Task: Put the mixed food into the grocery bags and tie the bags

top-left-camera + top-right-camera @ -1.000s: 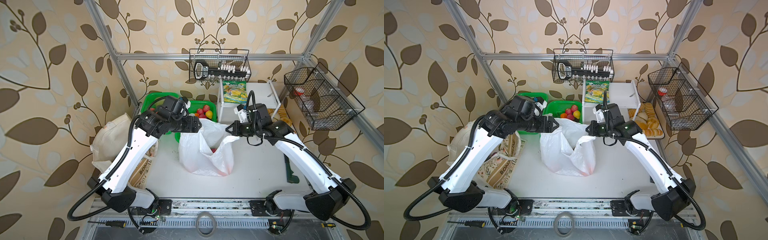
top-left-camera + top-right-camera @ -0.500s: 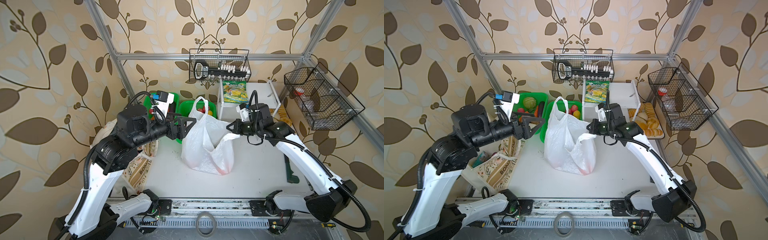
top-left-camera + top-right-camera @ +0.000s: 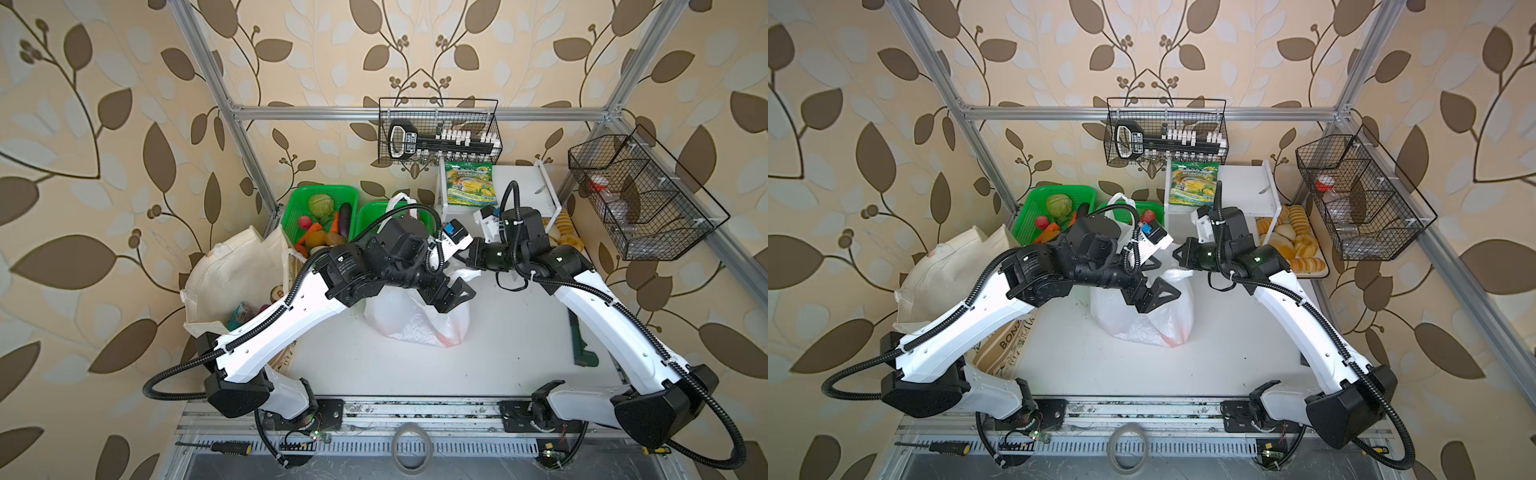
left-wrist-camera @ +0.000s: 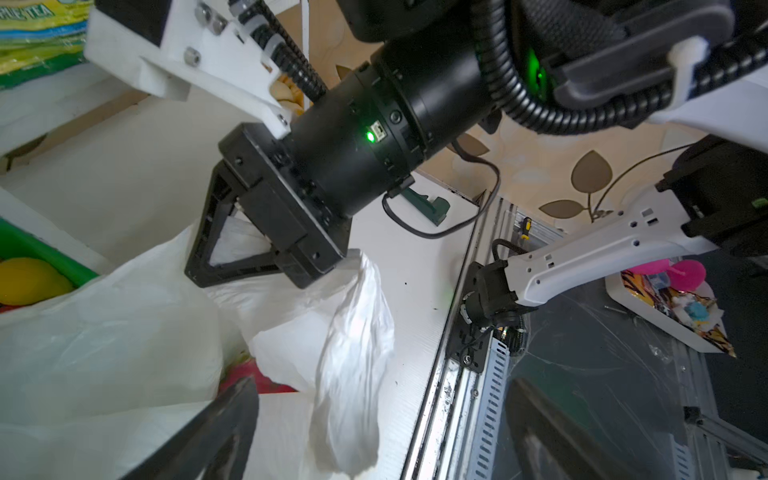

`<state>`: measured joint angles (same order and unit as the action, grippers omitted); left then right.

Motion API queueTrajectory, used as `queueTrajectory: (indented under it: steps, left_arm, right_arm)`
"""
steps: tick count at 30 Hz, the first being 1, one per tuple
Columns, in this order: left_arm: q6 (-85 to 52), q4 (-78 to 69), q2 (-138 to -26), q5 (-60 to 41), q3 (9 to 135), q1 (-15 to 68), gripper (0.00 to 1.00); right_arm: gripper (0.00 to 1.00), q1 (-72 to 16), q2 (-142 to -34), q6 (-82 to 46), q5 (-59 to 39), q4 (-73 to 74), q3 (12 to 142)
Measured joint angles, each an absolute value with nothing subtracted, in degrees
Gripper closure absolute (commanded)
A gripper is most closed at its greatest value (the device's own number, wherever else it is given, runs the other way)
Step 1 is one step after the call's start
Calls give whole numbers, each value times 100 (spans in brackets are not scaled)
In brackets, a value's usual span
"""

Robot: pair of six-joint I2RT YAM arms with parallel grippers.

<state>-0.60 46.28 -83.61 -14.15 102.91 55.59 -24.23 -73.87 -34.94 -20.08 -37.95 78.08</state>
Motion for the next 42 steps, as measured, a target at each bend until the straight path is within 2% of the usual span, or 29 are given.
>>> queueTrajectory:
  steps: [4,9,11,12,16,18,21,23,28,31,36,42]
  left_arm:
    - [252,4685,-8582,-1168,10508,5559,31]
    - [517,4803,-8748,-1138,10551,5559,45]
    - [591,4877,-8827,-1151,10610,5559,54]
    - [596,4917,-8864,-1155,10648,5559,61]
    - [635,5124,-9030,-1179,10866,5559,100]
    - [626,5168,-9072,-1192,10962,5559,100]
    - [395,4915,-8958,-1262,10844,5559,100]
    - [165,4589,-8737,-1295,10538,5559,100]
    - [-626,4066,-8149,-1142,9972,5559,100]
    - [-1131,3756,-7900,-1081,9758,5575,100]
    - [-1855,3159,-7529,-1048,9317,5592,100]
    - [-2257,2952,-7507,-1024,9297,5592,100]
  right_arm:
    - [99,-2423,-7349,-3494,-2062,-3787,7808]
    - [98,-2423,-7345,-3494,-2134,-3776,7802]
    - [98,-2423,-7345,-3494,-2165,-3769,7800]
    - [98,-2423,-7345,-3494,-2169,-3765,7800]
    - [94,-2423,-7303,-3494,-2171,-3752,7789]
    - [83,-2425,-7260,-3494,-2171,-3750,7778]
    - [54,-2412,-7159,-3459,-2156,-3732,7749]
    - [43,-2373,-7022,-3420,-2102,-3686,7679]
    - [25,-2036,-6147,-3264,-1734,-3267,7076]
    - [17,-1765,-5345,-3050,-1636,-2674,6423]
    - [17,-1684,-4099,-2340,-1669,-1479,5269]
    - [16,-1686,-3522,-1472,-2130,-950,5028]
